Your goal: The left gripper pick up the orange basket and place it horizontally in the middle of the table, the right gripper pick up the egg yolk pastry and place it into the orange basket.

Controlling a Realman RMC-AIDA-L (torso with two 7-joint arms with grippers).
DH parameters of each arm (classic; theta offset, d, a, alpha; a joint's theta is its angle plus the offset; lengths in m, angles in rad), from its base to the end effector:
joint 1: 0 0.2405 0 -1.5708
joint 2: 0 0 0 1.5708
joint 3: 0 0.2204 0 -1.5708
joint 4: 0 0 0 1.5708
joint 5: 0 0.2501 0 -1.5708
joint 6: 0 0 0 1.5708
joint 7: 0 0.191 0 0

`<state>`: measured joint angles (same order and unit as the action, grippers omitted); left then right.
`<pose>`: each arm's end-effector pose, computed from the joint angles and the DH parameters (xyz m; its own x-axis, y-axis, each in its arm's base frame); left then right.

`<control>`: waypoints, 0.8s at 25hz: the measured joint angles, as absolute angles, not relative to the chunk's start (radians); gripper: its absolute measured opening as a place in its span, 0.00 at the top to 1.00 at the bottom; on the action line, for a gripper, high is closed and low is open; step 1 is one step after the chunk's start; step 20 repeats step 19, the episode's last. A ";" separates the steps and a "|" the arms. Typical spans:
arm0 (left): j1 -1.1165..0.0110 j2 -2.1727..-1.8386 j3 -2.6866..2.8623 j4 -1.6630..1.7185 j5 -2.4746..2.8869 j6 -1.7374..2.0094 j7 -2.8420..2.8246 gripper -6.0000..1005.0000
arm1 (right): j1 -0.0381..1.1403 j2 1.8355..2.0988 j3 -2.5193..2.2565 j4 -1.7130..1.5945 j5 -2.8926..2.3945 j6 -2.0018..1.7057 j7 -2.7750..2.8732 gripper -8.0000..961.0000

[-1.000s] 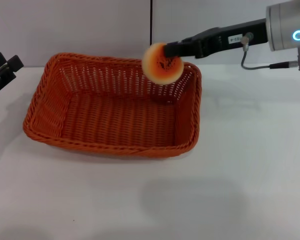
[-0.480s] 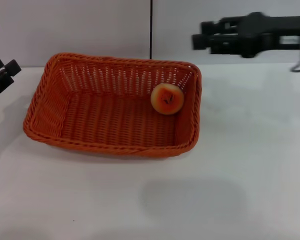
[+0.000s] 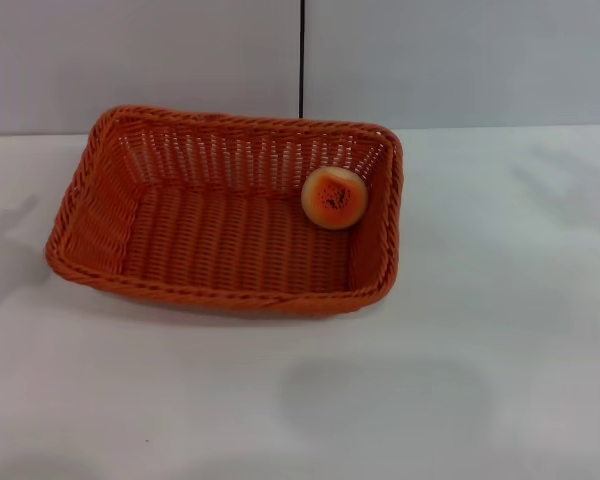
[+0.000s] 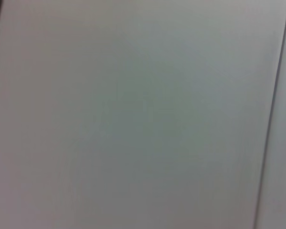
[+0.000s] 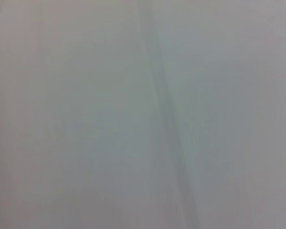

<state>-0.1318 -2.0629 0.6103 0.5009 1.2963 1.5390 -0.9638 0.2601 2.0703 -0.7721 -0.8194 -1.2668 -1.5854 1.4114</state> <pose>-0.3500 0.2957 0.0708 0.5627 0.0009 0.8267 0.7377 -0.4520 -0.5016 0.2358 0.3565 0.1007 0.4443 -0.0412 -0.8950 -0.6183 -0.7371 -0.2729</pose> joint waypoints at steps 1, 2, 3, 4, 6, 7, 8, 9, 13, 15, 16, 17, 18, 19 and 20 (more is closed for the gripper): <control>-0.133 -2.063 0.583 0.470 1.296 1.560 -0.910 0.42 | 0.258 2.069 -0.745 -0.771 -1.246 -1.597 1.366 0.45; -0.133 -2.063 0.559 0.445 1.296 1.577 -0.863 0.42 | 0.258 2.069 -0.711 -0.725 -1.236 -1.612 1.313 0.45; -0.132 -2.063 0.532 0.414 1.296 1.597 -0.807 0.42 | 0.257 2.070 -0.676 -0.681 -1.230 -1.627 1.262 0.45; -0.131 -2.064 0.506 0.385 1.296 1.613 -0.761 0.42 | 0.257 2.072 -0.645 -0.646 -1.228 -1.639 1.218 0.45; -0.125 -2.065 0.431 0.308 1.296 1.661 -0.649 0.42 | 0.261 2.075 -0.572 -0.551 -1.225 -1.657 1.105 0.45; -0.125 -2.065 0.431 0.308 1.296 1.661 -0.649 0.42 | 0.261 2.075 -0.572 -0.551 -1.225 -1.657 1.105 0.45; -0.121 -2.064 0.401 0.281 1.296 1.678 -0.608 0.42 | 0.264 2.075 -0.555 -0.523 -1.225 -1.658 1.076 0.45; -0.119 -2.064 0.382 0.263 1.296 1.689 -0.583 0.42 | 0.269 2.075 -0.536 -0.492 -1.224 -1.657 1.043 0.45; -0.111 -2.065 0.321 0.204 1.296 1.716 -0.509 0.42 | 0.293 2.075 -0.462 -0.385 -1.219 -1.656 0.869 0.45; -0.111 -2.065 0.296 0.179 1.296 1.718 -0.491 0.42 | 0.304 2.077 -0.424 -0.339 -1.200 -1.664 0.812 0.45; -0.110 -2.065 0.289 0.174 1.296 1.718 -0.489 0.42 | 0.308 2.077 -0.410 -0.316 -1.182 -1.668 0.795 0.45; -0.111 -2.065 0.271 0.162 1.296 1.718 -0.484 0.42 | 0.311 2.077 -0.401 -0.297 -1.164 -1.671 0.785 0.45; -0.112 -2.066 0.265 0.157 1.296 1.717 -0.480 0.42 | 0.314 2.077 -0.397 -0.279 -1.142 -1.672 0.769 0.45; -0.113 -2.066 0.262 0.148 1.296 1.716 -0.468 0.42 | 0.316 2.077 -0.395 -0.266 -1.123 -1.672 0.750 0.45; -0.113 -2.066 0.262 0.148 1.296 1.716 -0.468 0.42 | 0.316 2.077 -0.395 -0.266 -1.123 -1.672 0.750 0.45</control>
